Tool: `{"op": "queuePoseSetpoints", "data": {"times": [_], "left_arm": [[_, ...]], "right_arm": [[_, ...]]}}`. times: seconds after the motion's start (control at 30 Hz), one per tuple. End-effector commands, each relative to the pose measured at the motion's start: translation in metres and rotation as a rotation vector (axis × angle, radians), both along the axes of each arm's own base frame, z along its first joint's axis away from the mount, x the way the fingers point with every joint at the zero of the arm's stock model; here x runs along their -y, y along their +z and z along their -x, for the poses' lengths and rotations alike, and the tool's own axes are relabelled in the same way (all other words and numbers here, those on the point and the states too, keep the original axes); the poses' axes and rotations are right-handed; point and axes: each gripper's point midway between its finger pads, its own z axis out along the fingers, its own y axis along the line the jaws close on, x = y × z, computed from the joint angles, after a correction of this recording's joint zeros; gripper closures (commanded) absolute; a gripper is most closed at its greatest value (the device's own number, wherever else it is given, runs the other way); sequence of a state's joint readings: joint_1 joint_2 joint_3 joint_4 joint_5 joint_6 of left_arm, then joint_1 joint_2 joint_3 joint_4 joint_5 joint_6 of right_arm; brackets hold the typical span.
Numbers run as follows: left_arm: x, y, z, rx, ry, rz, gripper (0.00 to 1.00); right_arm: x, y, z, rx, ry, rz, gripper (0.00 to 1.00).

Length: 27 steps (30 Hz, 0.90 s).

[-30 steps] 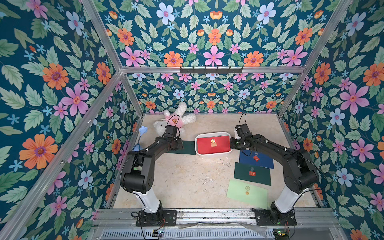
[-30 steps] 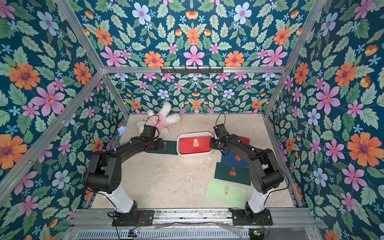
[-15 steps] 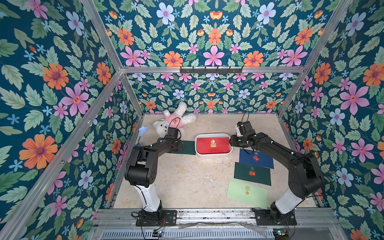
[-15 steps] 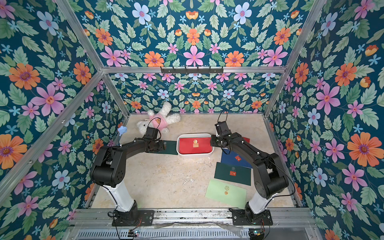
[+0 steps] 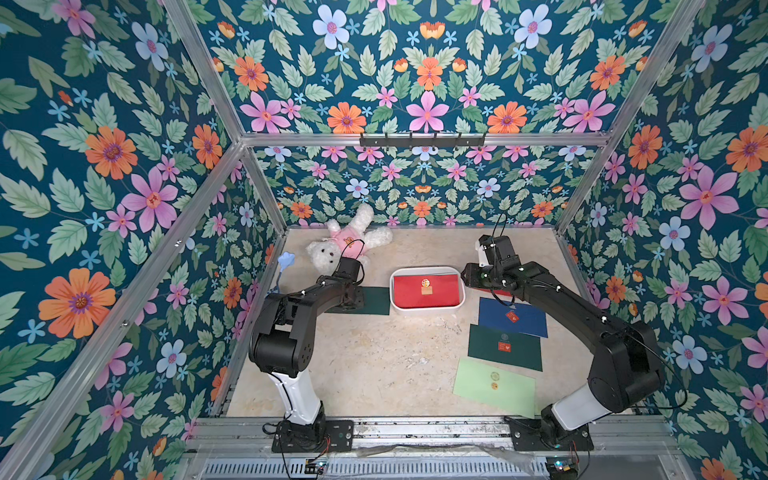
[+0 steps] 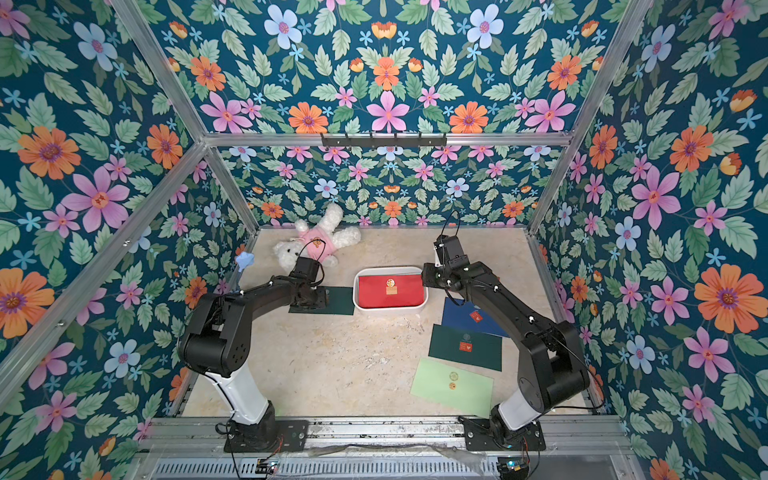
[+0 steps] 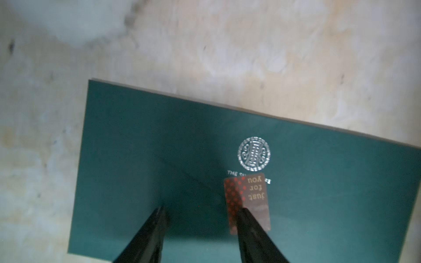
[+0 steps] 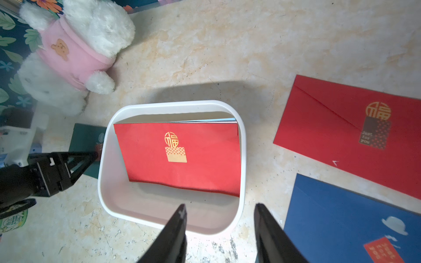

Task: Put the sealed envelopes into the storage box
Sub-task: Place the storage box at the center of the board, then move the envelope to the center of the board.

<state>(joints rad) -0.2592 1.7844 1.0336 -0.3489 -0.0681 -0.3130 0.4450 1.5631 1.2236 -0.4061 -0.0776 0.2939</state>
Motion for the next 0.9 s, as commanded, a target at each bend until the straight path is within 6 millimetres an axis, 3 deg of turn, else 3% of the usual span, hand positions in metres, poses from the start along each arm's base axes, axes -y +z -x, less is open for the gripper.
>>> {"op": "queuePoseSetpoints", "data": {"times": [0.0, 0.23, 0.43, 0.67, 0.87], "left_arm": [[-0.014, -0.012, 0.055, -0.186, 0.002, -0.070, 0.43], [-0.004, 0.005, 0.111, -0.213, -0.009, -0.064, 0.40], [0.029, 0.019, 0.145, -0.188, -0.043, -0.022, 0.37], [0.040, 0.069, 0.123, -0.033, -0.060, 0.022, 0.33], [0.050, 0.055, 0.100, -0.014, -0.161, -0.022, 0.33]], "right_arm": [[0.003, 0.004, 0.002, 0.006, 0.003, 0.016, 0.49], [0.000, 0.004, 0.008, -0.005, 0.018, 0.000, 0.49], [0.000, -0.003, 0.018, -0.019, 0.019, -0.019, 0.48], [-0.002, -0.005, 0.037, -0.016, 0.023, -0.029, 0.47], [-0.012, -0.014, 0.050, -0.024, 0.032, -0.039, 0.47]]}}
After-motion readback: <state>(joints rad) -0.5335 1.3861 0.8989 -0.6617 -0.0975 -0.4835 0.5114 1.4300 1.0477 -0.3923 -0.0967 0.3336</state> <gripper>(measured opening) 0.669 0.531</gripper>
